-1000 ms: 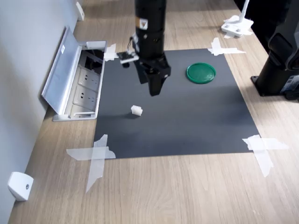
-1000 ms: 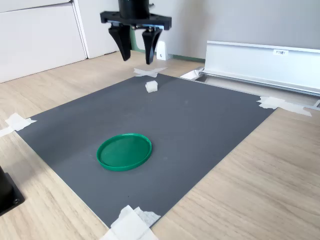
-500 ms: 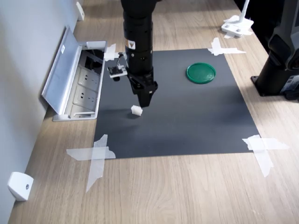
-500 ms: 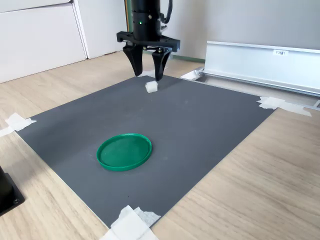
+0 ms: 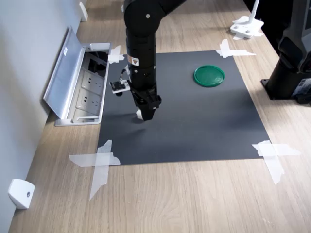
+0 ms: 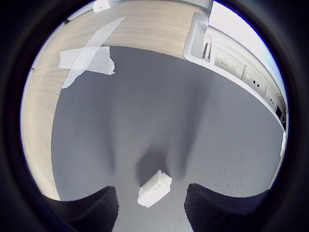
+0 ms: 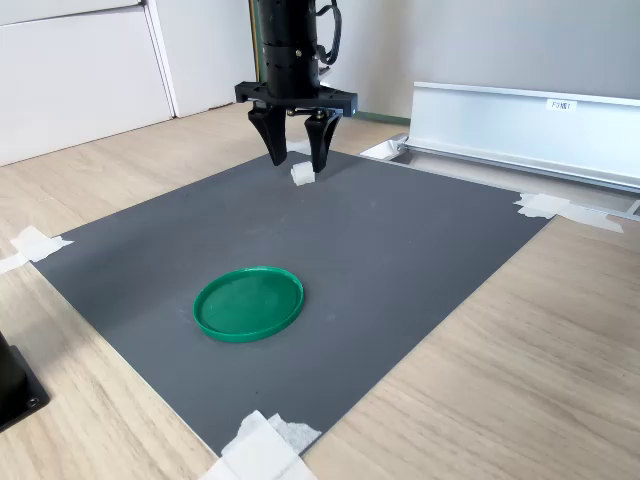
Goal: Grasp a white terminal and put it on the green lid.
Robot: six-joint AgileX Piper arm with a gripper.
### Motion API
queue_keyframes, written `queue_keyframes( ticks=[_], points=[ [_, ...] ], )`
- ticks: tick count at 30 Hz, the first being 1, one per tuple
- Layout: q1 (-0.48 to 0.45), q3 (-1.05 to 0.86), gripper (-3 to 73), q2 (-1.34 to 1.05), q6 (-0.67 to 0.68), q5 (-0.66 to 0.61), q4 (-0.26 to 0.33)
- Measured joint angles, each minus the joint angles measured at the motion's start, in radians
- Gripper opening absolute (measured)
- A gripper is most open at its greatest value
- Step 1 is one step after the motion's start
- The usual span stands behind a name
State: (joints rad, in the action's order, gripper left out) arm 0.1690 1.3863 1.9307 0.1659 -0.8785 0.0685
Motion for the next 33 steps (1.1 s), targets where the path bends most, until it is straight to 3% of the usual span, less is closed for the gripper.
queue_keyframes(
  ticks=[14, 17, 23, 28, 33],
  points=[
    [0.0, 0.004, 56.1, 0.03, -0.002, 0.01, 0.0],
    [0.0, 0.004, 49.3, 0.03, -0.002, 0.027, 0.0],
    [0.0, 0.004, 26.2, 0.03, -0.002, 0.03, 0.007],
    [0.0, 0.008, 12.1, 0.029, -0.003, 0.033, 0.012],
    [0.0, 0.008, 8.7, 0.029, -0.004, 0.016, 0.018]
  ],
)
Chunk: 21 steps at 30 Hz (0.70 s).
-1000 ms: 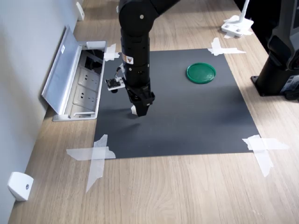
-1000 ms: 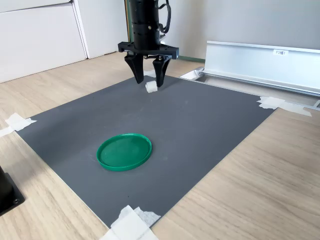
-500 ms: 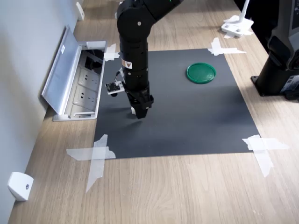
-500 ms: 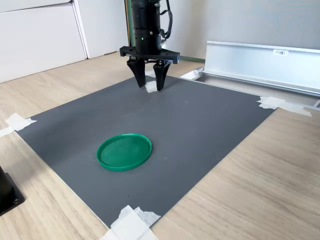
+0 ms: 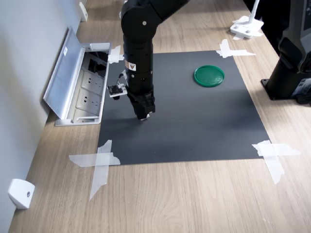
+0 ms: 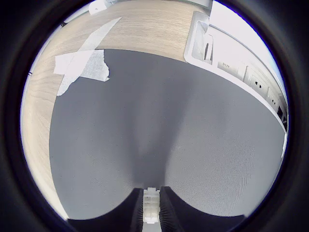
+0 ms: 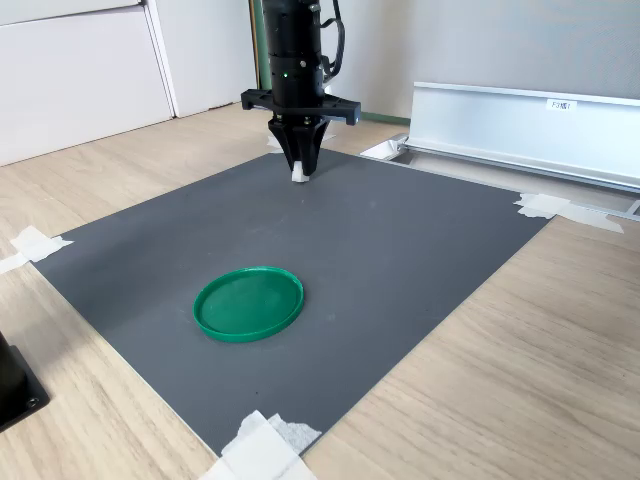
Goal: Grasp a white terminal and put it on the green lid.
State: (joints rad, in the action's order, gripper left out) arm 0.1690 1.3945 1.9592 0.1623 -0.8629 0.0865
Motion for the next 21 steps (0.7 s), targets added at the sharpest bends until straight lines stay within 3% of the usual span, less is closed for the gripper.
queue_keyframes(
  ticks=[10, 21],
  points=[
    [0.0, -0.051, 8.7, -0.161, 0.111, -0.081, -0.002],
    [0.0, -0.375, 8.7, -0.496, 0.175, -0.105, -0.056]
  ],
)
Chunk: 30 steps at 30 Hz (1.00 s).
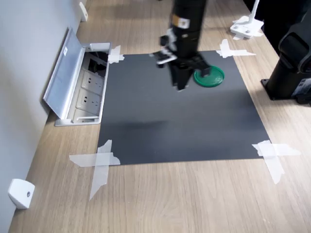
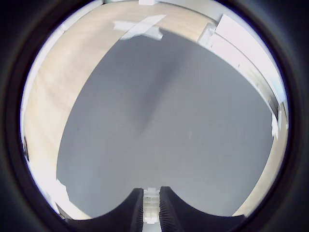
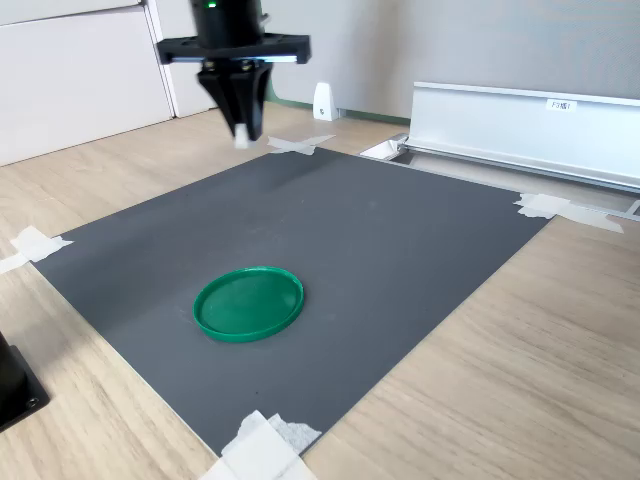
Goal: Grasp a white terminal and put it on the green lid.
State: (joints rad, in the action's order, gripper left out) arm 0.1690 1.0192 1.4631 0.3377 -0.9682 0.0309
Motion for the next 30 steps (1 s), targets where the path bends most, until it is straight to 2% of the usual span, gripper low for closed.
queue_keyframes(
  ticks=[6, 11, 19, 25, 30],
  points=[
    [-0.036, -0.165, 8.7, -0.143, 0.003, 0.0, -0.05],
    [-0.167, -0.256, 8.7, -0.261, 0.029, 0.0, -0.064],
    [-0.361, -0.347, 8.7, -0.325, 0.183, 0.015, -0.09],
    [-0.471, -0.399, 8.7, -0.325, 0.247, 0.11, -0.096],
    [-0.495, -0.415, 8.7, -0.304, 0.28, 0.188, -0.098]
  ],
)
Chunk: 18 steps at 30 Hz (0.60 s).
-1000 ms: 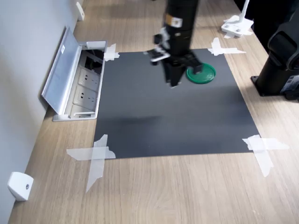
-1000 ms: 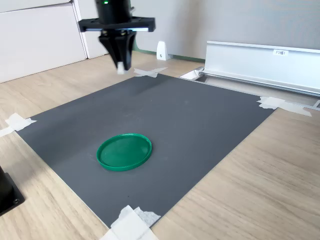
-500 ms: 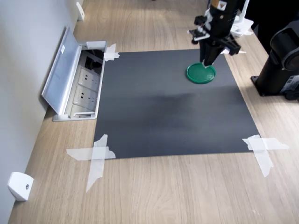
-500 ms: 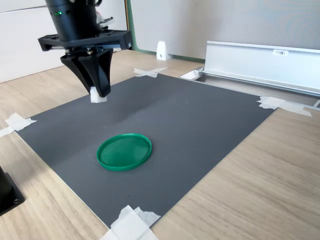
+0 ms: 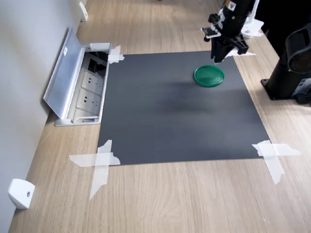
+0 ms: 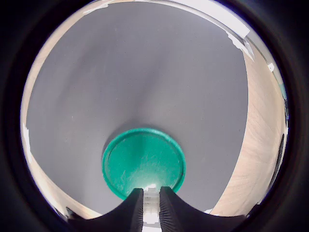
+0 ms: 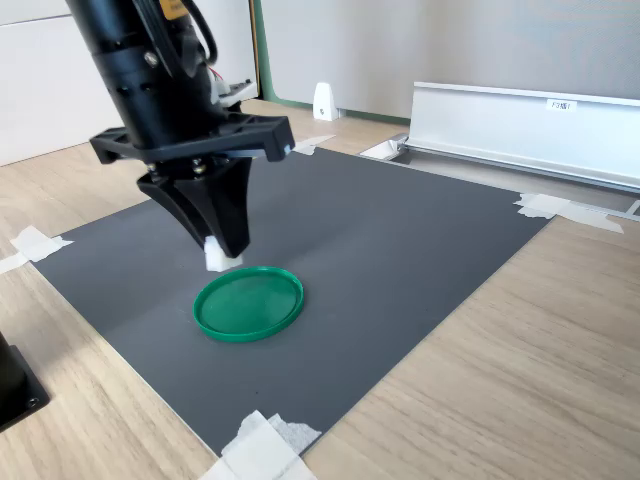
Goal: Grasp a white terminal and put it on the green lid.
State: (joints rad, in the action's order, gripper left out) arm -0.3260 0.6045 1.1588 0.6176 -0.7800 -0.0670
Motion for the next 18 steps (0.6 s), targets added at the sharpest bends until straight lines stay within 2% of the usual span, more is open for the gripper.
queue_keyframes(
  ticks=[5, 18],
  points=[
    [0.0, -0.002, 8.7, 0.055, 0.004, 0.054, 0.003],
    [0.0, -0.002, 8.7, 0.12, 0.011, 0.083, 0.004]
  ],
)
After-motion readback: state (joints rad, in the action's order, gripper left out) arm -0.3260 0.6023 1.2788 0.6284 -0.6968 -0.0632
